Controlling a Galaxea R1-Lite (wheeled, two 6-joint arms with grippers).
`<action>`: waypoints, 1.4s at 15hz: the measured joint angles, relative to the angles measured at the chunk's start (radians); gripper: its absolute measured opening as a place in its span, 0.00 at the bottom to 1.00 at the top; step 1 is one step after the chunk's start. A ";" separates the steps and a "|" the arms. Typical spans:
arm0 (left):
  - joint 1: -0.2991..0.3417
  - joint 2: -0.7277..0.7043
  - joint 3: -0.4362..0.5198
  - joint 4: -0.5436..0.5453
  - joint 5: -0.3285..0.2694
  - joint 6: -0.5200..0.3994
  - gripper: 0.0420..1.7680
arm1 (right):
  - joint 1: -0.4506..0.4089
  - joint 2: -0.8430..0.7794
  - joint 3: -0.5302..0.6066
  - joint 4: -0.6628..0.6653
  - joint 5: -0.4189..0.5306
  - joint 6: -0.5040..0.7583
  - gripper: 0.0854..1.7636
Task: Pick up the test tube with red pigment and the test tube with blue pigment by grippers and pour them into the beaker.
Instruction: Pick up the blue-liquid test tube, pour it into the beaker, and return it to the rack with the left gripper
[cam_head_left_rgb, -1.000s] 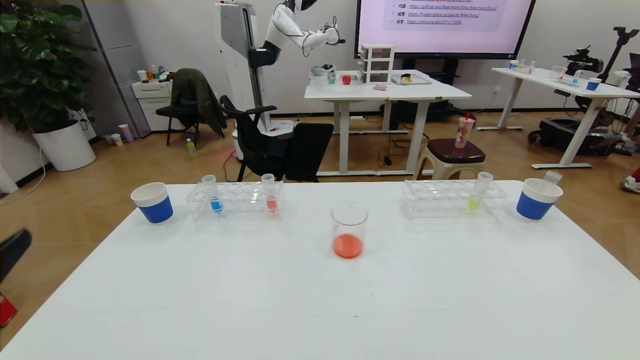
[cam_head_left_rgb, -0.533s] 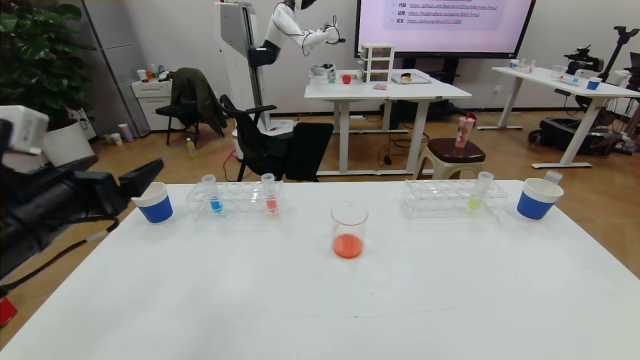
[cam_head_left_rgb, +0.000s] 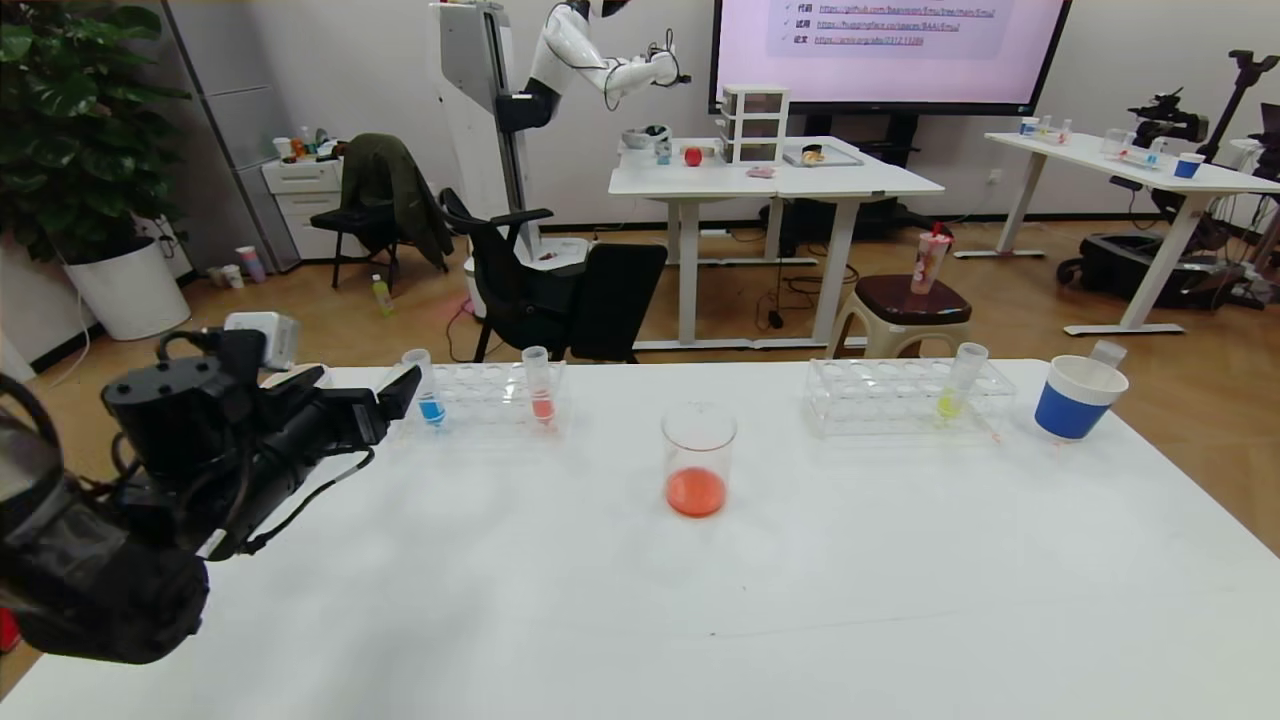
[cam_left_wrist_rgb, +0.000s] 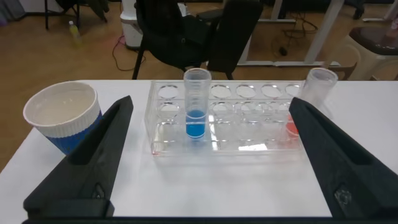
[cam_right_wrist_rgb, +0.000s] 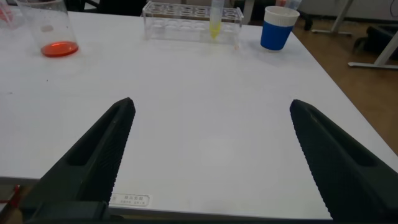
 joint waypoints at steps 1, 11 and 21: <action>-0.001 0.059 0.003 -0.060 0.011 0.000 0.99 | 0.000 0.000 0.000 0.000 0.000 0.000 0.98; -0.002 0.350 -0.239 -0.129 0.022 0.002 0.99 | 0.000 0.000 0.000 0.000 0.000 0.000 0.98; 0.001 0.488 -0.468 -0.094 0.023 0.004 0.99 | 0.000 0.000 0.000 0.000 0.000 0.000 0.98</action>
